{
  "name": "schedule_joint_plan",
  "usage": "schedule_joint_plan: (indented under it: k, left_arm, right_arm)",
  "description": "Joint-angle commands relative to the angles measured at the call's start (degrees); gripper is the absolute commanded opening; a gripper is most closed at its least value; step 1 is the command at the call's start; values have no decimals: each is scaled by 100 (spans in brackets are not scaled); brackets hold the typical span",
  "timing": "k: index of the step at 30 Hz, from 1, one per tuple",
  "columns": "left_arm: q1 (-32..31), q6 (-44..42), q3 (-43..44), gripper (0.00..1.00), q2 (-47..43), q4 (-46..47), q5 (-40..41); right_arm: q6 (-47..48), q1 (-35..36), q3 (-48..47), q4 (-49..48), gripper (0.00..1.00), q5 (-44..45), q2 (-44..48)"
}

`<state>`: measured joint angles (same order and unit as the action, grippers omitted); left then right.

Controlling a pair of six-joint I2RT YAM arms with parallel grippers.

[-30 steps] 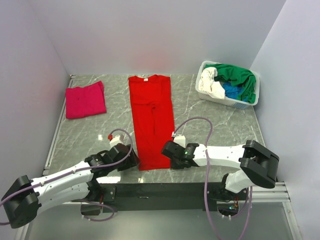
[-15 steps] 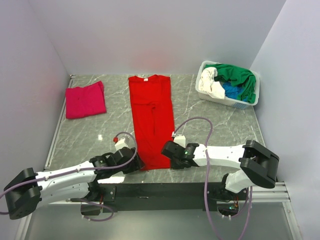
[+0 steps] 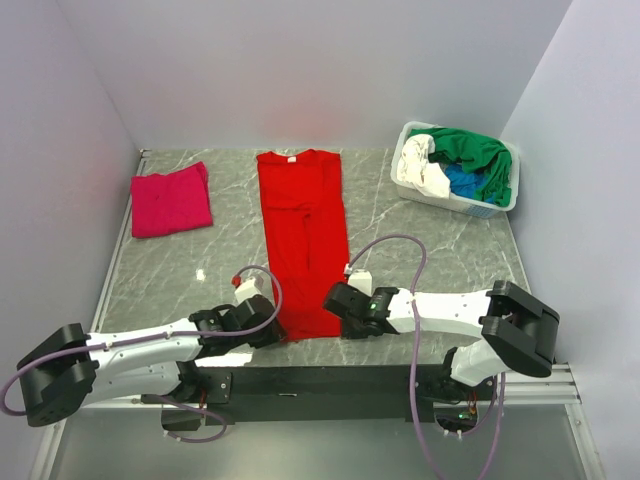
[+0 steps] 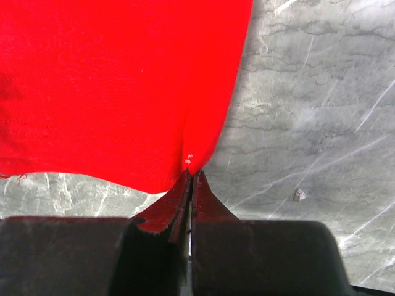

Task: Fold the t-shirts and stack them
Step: Fold the tshirt

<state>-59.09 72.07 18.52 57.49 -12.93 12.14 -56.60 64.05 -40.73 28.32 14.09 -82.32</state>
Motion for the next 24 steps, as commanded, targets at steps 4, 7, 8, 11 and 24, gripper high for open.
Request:
schedule_joint_plan:
  k: [4,7,8,11,24]
  left_arm:
    - [-129,61,46,6,201,-570,139]
    - [-164,53,55,0,113,-632,139]
    - [-182,44,72,0,95,-658,113]
    - [-252,-44,99,0,25,-781,-62]
    - [-1016,368,107,0,-695,-966,-1003]
  right_arm:
    - [-53,81,118,288,0,42,102]
    - [-27,107,65,411,0,50,129]
    - [-27,125,57,472,0,50,138]
    - [-35,204,48,780,0,50,269]
    - [-852,1355,-22,1694,0,-143,744]
